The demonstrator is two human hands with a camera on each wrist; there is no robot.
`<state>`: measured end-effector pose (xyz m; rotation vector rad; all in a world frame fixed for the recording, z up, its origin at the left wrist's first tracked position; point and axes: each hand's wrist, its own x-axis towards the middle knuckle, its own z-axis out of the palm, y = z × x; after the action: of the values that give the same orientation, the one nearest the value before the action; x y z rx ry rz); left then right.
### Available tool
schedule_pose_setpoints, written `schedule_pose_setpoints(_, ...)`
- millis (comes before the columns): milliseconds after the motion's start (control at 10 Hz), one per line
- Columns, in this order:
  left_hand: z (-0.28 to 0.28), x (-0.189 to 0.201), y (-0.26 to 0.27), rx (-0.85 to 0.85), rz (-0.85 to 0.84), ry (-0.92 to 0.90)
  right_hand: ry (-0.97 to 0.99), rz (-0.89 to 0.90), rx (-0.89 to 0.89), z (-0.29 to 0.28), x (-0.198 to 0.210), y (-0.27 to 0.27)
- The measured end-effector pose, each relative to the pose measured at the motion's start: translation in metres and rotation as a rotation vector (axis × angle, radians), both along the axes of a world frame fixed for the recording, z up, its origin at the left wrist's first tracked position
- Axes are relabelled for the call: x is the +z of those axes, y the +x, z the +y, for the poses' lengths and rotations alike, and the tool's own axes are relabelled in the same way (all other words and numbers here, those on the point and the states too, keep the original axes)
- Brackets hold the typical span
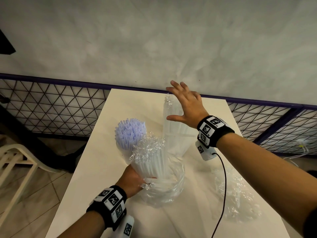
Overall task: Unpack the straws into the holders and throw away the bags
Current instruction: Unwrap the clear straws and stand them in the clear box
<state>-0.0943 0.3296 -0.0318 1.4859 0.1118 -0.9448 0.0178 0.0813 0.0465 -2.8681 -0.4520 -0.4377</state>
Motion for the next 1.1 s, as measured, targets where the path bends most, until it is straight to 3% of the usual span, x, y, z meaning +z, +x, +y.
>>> schedule_pose_setpoints(100,0.001,-0.008,0.002,-0.022,-0.081,0.047,-0.126,0.113,0.057,0.003,0.0,0.01)
schedule_pose_setpoints(200,0.0,-0.019,0.008,-0.134,-0.39,0.215,-0.239,0.231,0.044,0.005,-0.015,0.011)
schedule_pose_setpoints(300,0.006,-0.018,0.004,-0.364,-0.629,0.477,-0.283,0.299,0.024,0.007,-0.022,0.007)
schedule_pose_setpoints(400,0.017,-0.018,0.002,-0.126,-0.329,0.296,-0.112,0.292,0.026,0.006,-0.009,0.003)
schedule_pose_setpoints(500,0.014,-0.019,0.001,-0.062,-0.421,0.131,-0.005,0.147,-0.039,0.003,0.001,0.0)
schedule_pose_setpoints(600,0.017,-0.035,0.008,-0.004,-0.422,0.046,-0.05,0.098,-0.019,0.01,0.001,0.001)
schedule_pose_setpoints(700,0.013,-0.03,0.008,0.03,-0.426,0.072,-0.183,0.112,0.06,0.02,-0.004,0.006)
schedule_pose_setpoints(800,0.016,-0.033,0.007,0.014,-0.459,0.07,-0.157,0.121,0.007,0.017,-0.003,0.007)
schedule_pose_setpoints(1000,0.018,-0.033,0.006,-0.002,-0.486,0.078,-0.206,0.283,0.067,-0.008,0.008,0.013)
schedule_pose_setpoints(1100,0.017,-0.037,0.009,0.015,-0.494,0.071,-0.239,0.214,-0.007,-0.011,0.014,0.013)
